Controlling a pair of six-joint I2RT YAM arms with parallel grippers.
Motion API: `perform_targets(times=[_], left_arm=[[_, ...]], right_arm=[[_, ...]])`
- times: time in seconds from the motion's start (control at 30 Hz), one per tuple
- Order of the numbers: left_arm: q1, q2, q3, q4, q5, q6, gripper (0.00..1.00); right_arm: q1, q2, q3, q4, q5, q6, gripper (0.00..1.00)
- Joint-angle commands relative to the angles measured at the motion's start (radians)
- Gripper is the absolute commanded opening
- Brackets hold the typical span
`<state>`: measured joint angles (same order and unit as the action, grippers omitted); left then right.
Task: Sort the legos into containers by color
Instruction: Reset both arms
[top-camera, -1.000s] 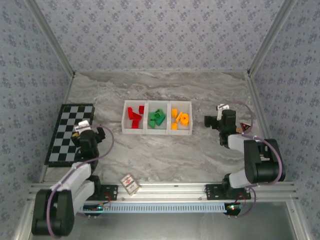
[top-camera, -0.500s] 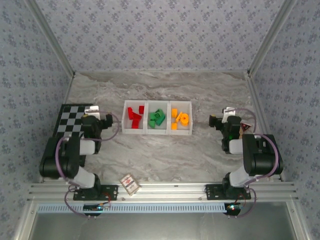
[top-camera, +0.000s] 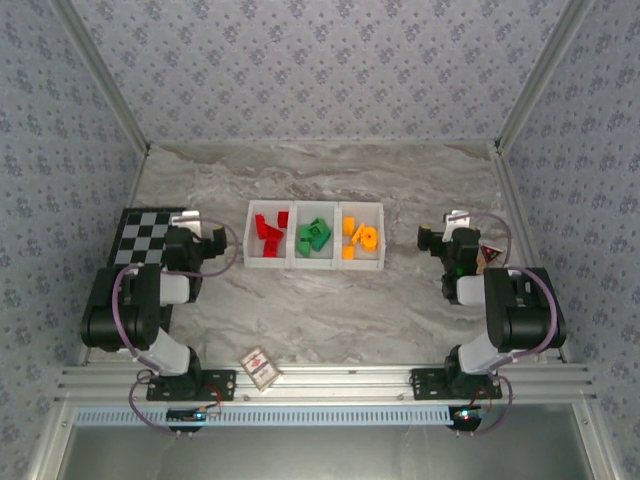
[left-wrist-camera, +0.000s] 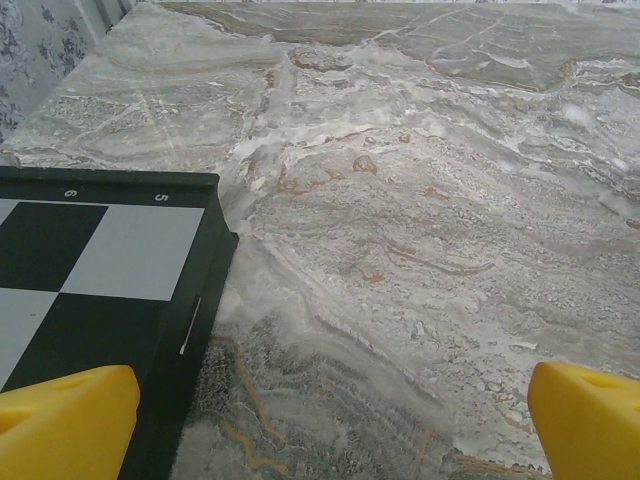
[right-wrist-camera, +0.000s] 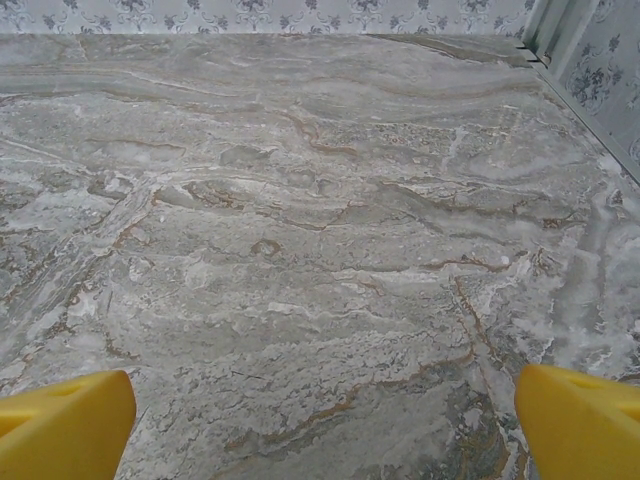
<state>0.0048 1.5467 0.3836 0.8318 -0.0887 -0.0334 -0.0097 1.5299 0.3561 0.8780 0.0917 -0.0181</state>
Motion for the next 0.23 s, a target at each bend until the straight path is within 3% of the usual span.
perform_targets(times=[0.0,0.2], left_arm=[[-0.003,-0.011,0.021,-0.001,0.024,0.018,1.0],[-0.004,-0.012,0.022,-0.005,0.023,0.019,1.0]], right_arm=[[-0.002,0.007,0.024,-0.019,0.016,0.002,1.0],[-0.003,0.006,0.021,-0.016,0.017,0.001,1.0]])
